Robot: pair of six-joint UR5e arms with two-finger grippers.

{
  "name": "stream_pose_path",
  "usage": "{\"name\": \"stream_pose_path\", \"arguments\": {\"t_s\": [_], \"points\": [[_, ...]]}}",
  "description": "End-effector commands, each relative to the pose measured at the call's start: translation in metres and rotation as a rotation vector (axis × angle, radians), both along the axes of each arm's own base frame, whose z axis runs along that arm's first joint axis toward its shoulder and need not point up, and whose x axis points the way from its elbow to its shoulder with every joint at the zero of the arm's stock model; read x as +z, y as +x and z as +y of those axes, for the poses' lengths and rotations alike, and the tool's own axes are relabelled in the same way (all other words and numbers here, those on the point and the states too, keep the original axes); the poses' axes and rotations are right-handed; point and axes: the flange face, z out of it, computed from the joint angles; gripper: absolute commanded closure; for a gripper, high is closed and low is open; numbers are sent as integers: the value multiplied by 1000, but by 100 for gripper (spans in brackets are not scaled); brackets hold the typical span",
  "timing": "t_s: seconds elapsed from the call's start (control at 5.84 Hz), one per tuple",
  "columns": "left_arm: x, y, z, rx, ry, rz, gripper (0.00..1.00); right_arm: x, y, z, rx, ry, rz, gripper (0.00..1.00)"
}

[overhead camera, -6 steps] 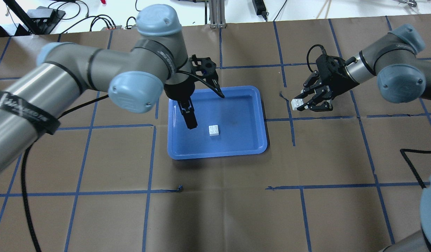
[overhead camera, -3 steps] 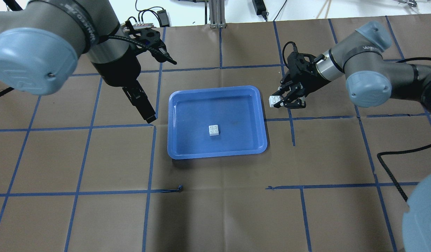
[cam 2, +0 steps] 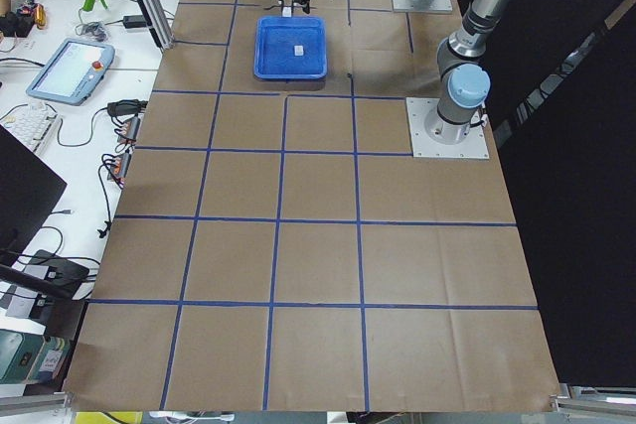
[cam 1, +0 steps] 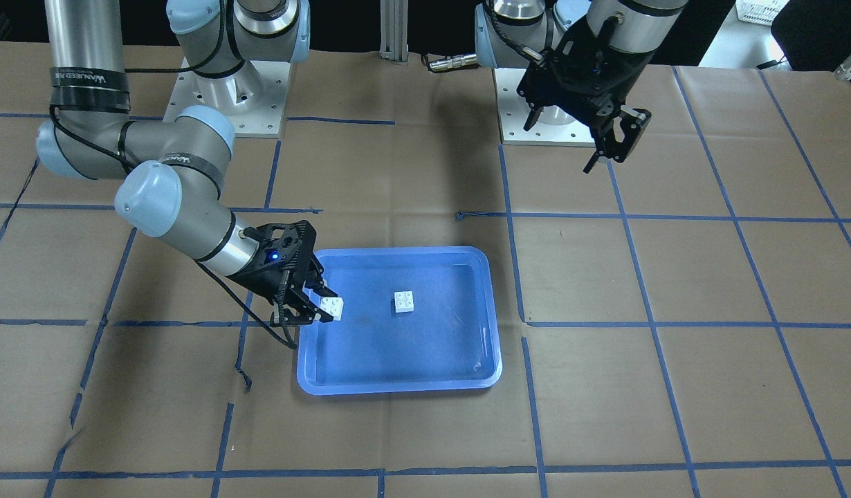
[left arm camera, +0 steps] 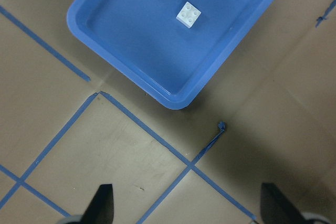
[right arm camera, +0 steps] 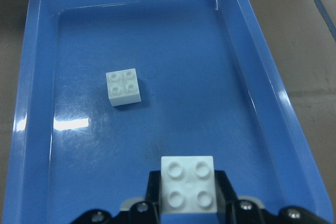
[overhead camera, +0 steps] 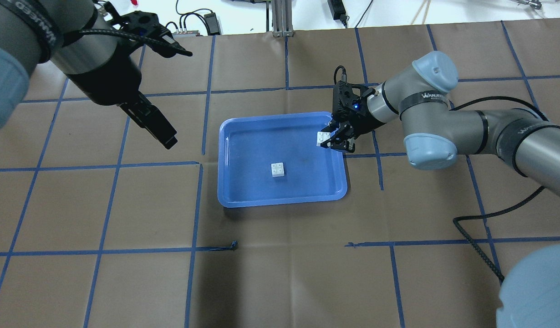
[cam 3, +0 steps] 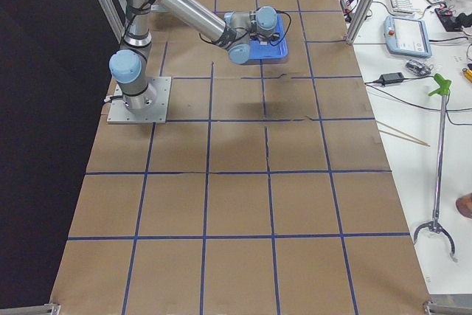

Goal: Assemble white blocks and place on blue tray

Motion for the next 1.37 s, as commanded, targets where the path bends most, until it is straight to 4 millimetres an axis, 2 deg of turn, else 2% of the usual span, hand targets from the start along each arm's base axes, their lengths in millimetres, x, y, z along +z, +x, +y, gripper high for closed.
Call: {"name": "stream_pose_path", "arguments": {"t_s": [0.0,0.17,0.34,0.51,0.68,0.86,1.03,1.2], "points": [[22,48,-2,283,-55,7,2,-18,42,12,7,-21,-12,67],[19,48,0,385,-46,0,2,-30,48,13,14,-12,-12,67],[23,45,-1,603,-43,6,2,-38,56,14,29,-26,-13,67],[18,47,-4,652,-41,-25,2,-44,60,15,35,-23,-10,67],[15,44,-11,639,-66,-57,2,-47,59,18,36,-15,-6,67],[12,32,-3,606,-63,-50,1,-53,58,24,42,-3,-4,67],[3,27,-6,598,-49,-57,1,-55,60,28,48,-9,-5,67],[10,28,-9,598,-74,-58,1,-56,59,30,48,-11,-7,67]]}}
